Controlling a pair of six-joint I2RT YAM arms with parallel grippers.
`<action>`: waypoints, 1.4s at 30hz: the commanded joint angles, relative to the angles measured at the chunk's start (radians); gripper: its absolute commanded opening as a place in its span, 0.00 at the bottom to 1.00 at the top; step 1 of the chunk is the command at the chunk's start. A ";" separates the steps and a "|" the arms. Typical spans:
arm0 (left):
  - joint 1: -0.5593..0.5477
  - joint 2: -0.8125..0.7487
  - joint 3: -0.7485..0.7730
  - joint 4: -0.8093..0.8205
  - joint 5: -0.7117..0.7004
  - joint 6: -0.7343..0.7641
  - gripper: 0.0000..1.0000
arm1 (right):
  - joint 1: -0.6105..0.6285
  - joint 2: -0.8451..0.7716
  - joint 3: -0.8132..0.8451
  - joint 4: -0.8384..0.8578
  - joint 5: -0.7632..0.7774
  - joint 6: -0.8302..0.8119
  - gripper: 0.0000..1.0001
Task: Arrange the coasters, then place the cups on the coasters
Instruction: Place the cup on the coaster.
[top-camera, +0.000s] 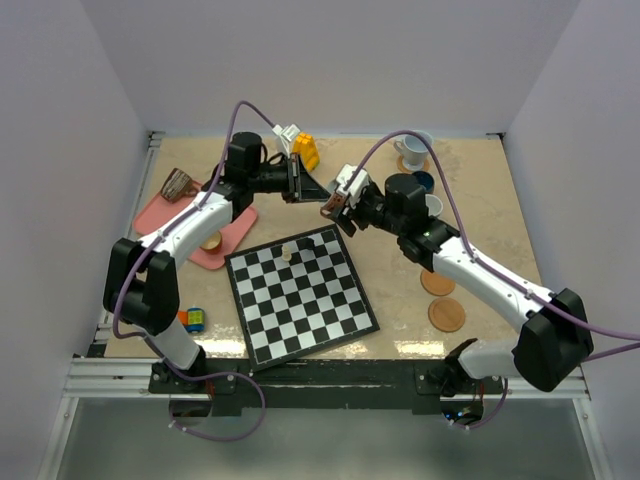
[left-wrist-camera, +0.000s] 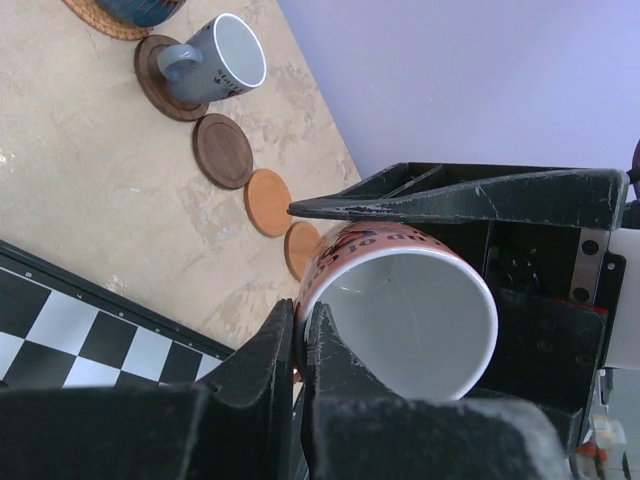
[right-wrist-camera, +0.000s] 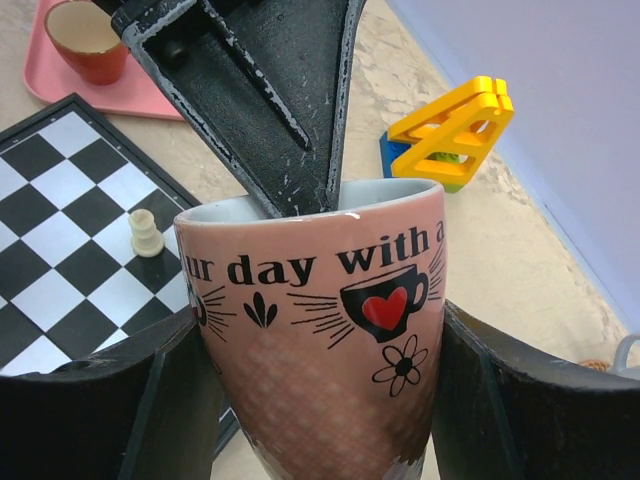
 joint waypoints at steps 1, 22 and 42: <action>-0.002 -0.018 0.022 0.087 0.071 0.029 0.00 | -0.005 -0.041 -0.010 0.108 0.040 0.041 0.11; 0.009 -0.062 0.098 -0.127 -0.336 0.252 0.00 | -0.005 -0.148 -0.095 0.117 0.122 0.210 0.68; -0.069 -0.081 0.176 -0.395 -0.661 0.468 0.00 | -0.006 -0.095 0.064 -0.057 0.206 0.340 0.86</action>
